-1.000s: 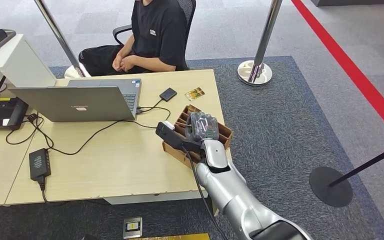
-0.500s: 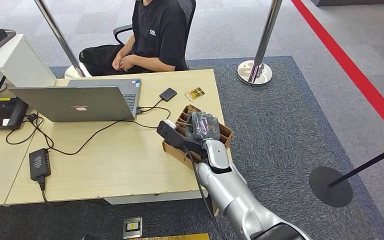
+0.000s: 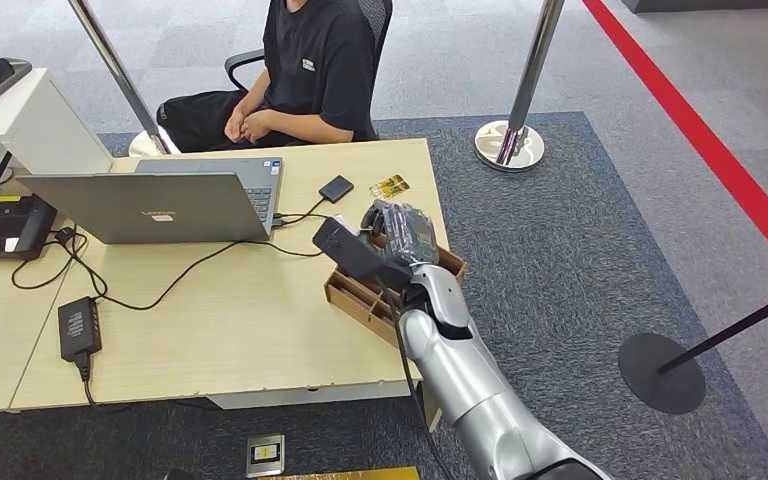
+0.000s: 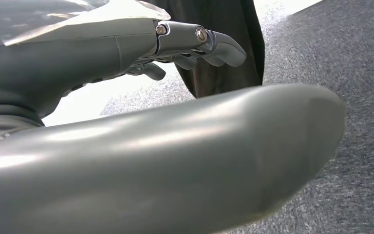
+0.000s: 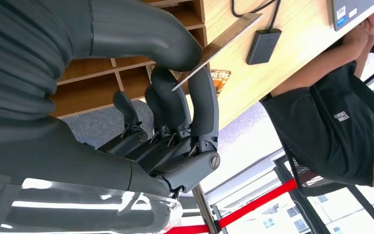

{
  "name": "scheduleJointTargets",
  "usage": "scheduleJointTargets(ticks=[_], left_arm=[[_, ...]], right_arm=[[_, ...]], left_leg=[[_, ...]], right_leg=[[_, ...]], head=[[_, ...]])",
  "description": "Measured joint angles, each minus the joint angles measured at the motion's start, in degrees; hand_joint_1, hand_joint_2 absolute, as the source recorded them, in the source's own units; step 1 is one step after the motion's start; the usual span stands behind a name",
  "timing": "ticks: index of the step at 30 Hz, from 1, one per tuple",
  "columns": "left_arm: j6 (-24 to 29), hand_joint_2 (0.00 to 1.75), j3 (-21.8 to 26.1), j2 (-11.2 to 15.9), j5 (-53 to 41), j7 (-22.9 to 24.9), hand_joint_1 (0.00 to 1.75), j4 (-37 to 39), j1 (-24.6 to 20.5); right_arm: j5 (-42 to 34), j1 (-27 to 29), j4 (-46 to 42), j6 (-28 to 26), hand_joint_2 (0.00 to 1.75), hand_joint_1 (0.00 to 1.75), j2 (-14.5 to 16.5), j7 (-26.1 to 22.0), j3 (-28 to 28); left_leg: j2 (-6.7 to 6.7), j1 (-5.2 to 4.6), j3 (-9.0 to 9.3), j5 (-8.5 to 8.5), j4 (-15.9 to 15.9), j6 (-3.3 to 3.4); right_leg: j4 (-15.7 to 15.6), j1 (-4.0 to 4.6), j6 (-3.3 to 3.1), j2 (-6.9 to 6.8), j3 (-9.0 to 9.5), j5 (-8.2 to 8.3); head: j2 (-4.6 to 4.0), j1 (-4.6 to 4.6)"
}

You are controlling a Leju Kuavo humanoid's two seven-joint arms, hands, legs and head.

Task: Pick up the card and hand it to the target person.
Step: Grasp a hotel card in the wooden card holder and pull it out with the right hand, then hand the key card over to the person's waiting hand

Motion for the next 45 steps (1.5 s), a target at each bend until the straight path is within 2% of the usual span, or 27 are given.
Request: scheduleJointTargets(ticks=[7,16,32,45], left_arm=[[0.02,0.00,-0.01,0.00,-0.01,-0.02,0.00,0.00,0.00],[-0.01,0.00,-0.08,0.00,-0.15,-0.01,0.00,0.00,-0.01],[-0.76,0.00,-1.45,0.00,-0.40,1.14,0.00,0.00,-0.34],[-0.67,0.00,-1.52,-0.07,-0.37,1.62,0.00,0.00,-0.53]], right_arm=[[-3.63,0.78,-6.35,2.55,1.75,1.34,-0.67,-0.86,0.00],[-4.34,0.11,-7.26,2.83,1.75,1.40,-0.80,0.75,0.00],[-2.63,-7.73,4.57,-1.49,1.75,1.49,-0.72,3.57,-0.84],[-1.08,-11.39,10.30,-2.68,1.75,1.41,1.87,3.16,-1.38]], left_leg=[[0.00,0.00,0.00,0.00,0.00,0.00],[0.00,0.00,0.00,0.00,0.00,0.00],[0.00,0.00,-0.01,0.00,0.00,0.00],[0.00,0.00,-0.02,0.00,0.00,0.00]], right_leg=[[0.00,0.00,0.00,0.00,0.00,0.00],[0.00,0.00,0.00,0.00,0.00,0.00],[0.01,0.00,0.00,0.00,0.00,0.00],[0.01,0.00,0.00,0.00,0.00,0.00]], head=[[0.00,0.00],[0.00,0.00],[0.00,0.00],[0.00,0.00]])
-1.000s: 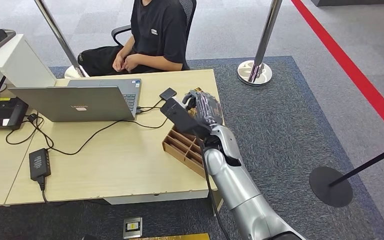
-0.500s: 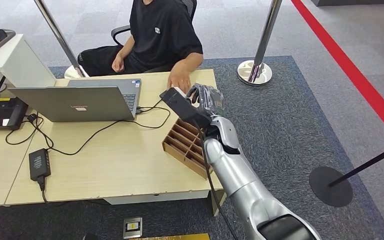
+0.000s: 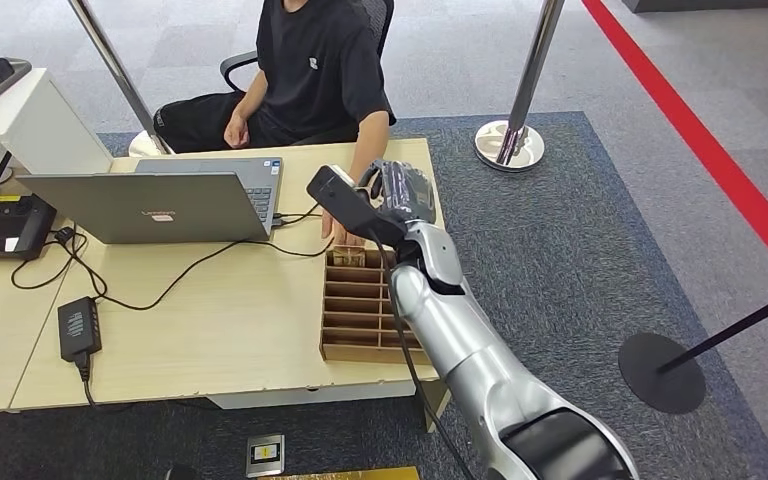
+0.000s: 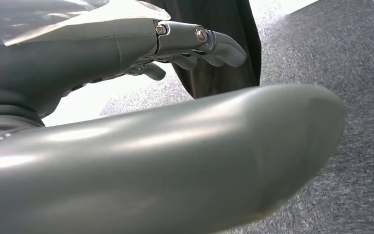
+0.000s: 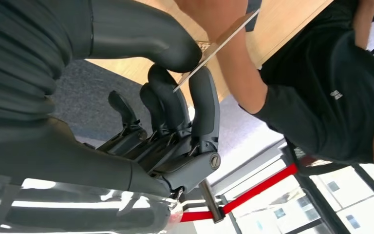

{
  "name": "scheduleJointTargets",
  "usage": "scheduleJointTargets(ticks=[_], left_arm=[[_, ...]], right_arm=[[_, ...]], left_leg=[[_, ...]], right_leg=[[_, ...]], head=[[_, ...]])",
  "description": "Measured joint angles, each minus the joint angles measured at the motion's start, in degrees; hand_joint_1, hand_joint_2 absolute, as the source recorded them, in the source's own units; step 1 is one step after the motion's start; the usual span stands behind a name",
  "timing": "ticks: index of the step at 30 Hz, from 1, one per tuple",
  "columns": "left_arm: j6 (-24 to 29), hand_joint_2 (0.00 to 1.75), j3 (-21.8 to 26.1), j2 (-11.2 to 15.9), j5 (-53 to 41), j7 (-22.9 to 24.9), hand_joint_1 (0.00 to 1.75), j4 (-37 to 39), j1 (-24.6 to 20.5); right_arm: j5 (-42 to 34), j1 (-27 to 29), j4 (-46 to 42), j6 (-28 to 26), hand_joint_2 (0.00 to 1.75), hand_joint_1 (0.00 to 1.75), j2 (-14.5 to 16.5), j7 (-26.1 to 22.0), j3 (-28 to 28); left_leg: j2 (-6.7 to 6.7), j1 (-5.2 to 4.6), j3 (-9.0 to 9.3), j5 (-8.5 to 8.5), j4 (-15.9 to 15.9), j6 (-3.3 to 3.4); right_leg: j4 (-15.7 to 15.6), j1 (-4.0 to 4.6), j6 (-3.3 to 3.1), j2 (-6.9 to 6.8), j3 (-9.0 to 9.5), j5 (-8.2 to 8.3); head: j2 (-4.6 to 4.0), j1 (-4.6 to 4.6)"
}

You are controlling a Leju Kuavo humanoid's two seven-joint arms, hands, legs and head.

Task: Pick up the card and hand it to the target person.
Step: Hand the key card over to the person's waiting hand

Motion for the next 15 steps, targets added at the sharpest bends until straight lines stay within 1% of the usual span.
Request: scheduleJointTargets(ticks=[5,15], left_arm=[[0.02,0.00,0.00,-0.05,0.04,0.04,0.00,0.00,0.01],[0.11,0.00,0.02,-0.08,0.08,-0.01,0.00,0.00,0.01]], right_arm=[[0.42,-0.97,1.37,0.50,1.75,1.42,0.62,0.25,0.00],[0.83,-1.19,2.74,0.49,1.75,1.41,1.03,0.23,0.00]], left_leg=[[0.00,0.00,0.00,0.00,0.00,0.00],[0.00,0.00,0.00,0.00,0.00,0.00]], right_leg=[[0.00,0.00,0.00,0.00,0.00,0.00],[0.00,0.00,0.00,0.00,0.00,0.00]], head=[[0.00,-0.01],[0.00,0.00]])
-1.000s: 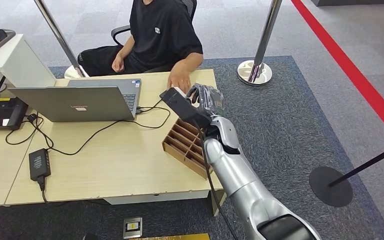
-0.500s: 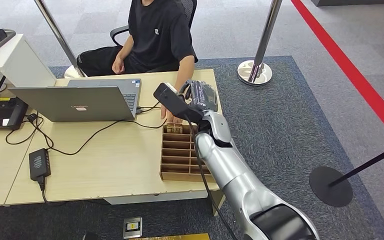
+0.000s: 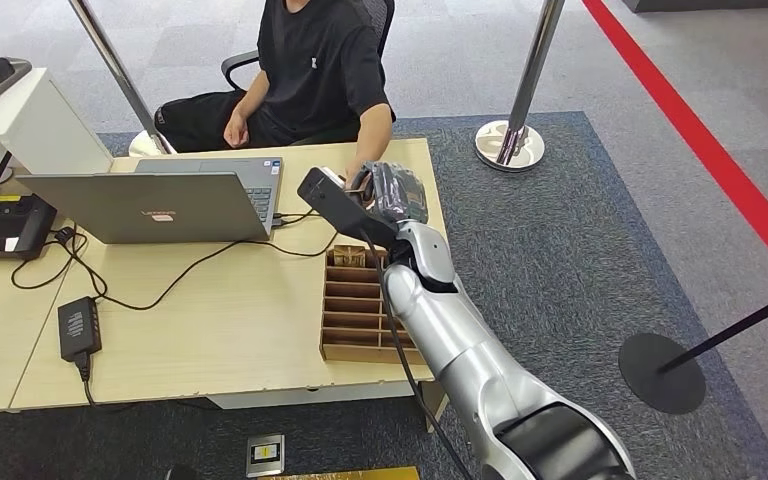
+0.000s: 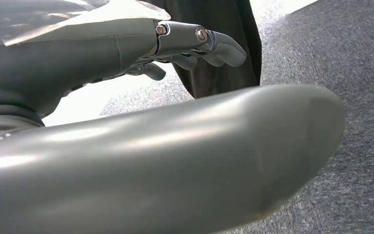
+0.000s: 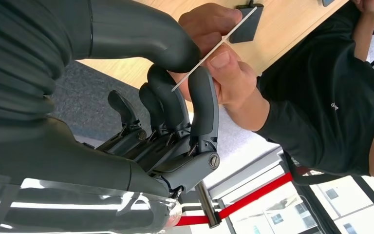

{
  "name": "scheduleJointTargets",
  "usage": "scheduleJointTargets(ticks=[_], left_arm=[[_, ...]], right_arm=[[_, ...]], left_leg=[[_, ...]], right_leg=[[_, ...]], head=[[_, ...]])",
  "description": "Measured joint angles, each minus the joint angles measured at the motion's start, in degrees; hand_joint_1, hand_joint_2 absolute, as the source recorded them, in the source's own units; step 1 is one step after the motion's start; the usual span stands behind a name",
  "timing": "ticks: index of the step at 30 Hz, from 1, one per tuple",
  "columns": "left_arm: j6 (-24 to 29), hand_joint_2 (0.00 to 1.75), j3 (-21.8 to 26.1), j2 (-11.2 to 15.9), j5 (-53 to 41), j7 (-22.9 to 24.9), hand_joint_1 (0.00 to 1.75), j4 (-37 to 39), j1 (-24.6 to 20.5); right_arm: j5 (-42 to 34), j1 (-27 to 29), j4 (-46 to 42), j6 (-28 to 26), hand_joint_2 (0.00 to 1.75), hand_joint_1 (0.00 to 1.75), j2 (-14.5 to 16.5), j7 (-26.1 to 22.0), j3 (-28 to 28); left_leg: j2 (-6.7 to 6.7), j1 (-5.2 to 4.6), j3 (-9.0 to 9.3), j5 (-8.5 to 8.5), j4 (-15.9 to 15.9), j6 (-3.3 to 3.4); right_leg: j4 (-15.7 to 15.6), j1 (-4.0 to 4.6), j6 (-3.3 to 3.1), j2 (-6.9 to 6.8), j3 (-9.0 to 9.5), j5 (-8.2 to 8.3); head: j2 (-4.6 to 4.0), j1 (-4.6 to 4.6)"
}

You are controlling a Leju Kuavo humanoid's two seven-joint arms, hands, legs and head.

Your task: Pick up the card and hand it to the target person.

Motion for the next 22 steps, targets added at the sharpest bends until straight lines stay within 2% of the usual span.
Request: scheduleJointTargets(ticks=[3,5,7,9,12,16,22], left_arm=[[0.02,0.00,0.00,0.00,0.01,0.00,0.00,0.00,0.00],[0.04,0.00,0.00,0.00,0.02,0.00,0.00,0.00,0.01],[0.05,0.00,0.01,0.00,0.03,-0.01,0.00,0.00,0.01],[0.06,0.00,0.02,0.00,0.05,-0.02,0.00,0.00,0.01],[0.14,0.00,0.04,0.00,0.09,-0.02,0.00,0.00,0.01],[0.31,0.00,0.08,0.00,0.18,-0.02,0.00,0.00,0.02],[0.38,0.00,0.09,0.00,0.20,-0.29,0.00,0.00,0.04]], right_arm=[[0.08,-0.03,0.31,0.00,1.75,1.37,0.02,0.00,0.00],[0.21,-0.03,0.42,0.00,1.75,1.26,0.04,0.06,0.00],[0.44,-0.03,0.53,0.00,1.75,0.58,0.05,0.22,0.00],[0.76,-0.03,0.70,-0.02,1.75,0.00,0.10,0.34,0.00],[1.30,-0.04,0.90,-0.20,1.75,0.00,0.20,0.42,0.00],[1.66,-0.03,0.96,-1.01,0.00,0.00,0.34,0.67,0.00],[1.73,0.05,0.96,-2.96,0.00,0.00,0.22,0.86,-0.01]], left_leg=[[0.00,0.00,0.00,0.00,0.00,0.00],[0.00,0.00,0.00,0.00,0.00,0.00],[0.00,0.00,0.00,0.00,0.00,0.00],[0.00,0.00,0.00,0.00,0.00,0.00],[0.00,0.00,0.00,0.00,0.00,0.00],[0.00,0.00,0.00,0.00,0.00,0.00],[0.00,0.00,0.01,0.00,0.00,0.00]], right_leg=[[0.00,0.00,0.00,0.00,0.00,0.00],[0.00,0.00,0.00,0.00,0.00,0.00],[0.00,0.00,0.00,0.00,0.00,0.00],[0.00,0.00,0.00,0.00,0.00,0.00],[0.00,0.00,0.00,0.00,0.00,0.00],[0.00,0.00,0.00,0.00,0.00,0.00],[0.00,0.00,0.00,0.00,0.00,0.00]], head=[[0.00,-0.01],[0.00,-0.01],[0.00,0.00],[0.00,0.00],[0.00,0.00],[0.00,0.00],[0.00,0.00]])
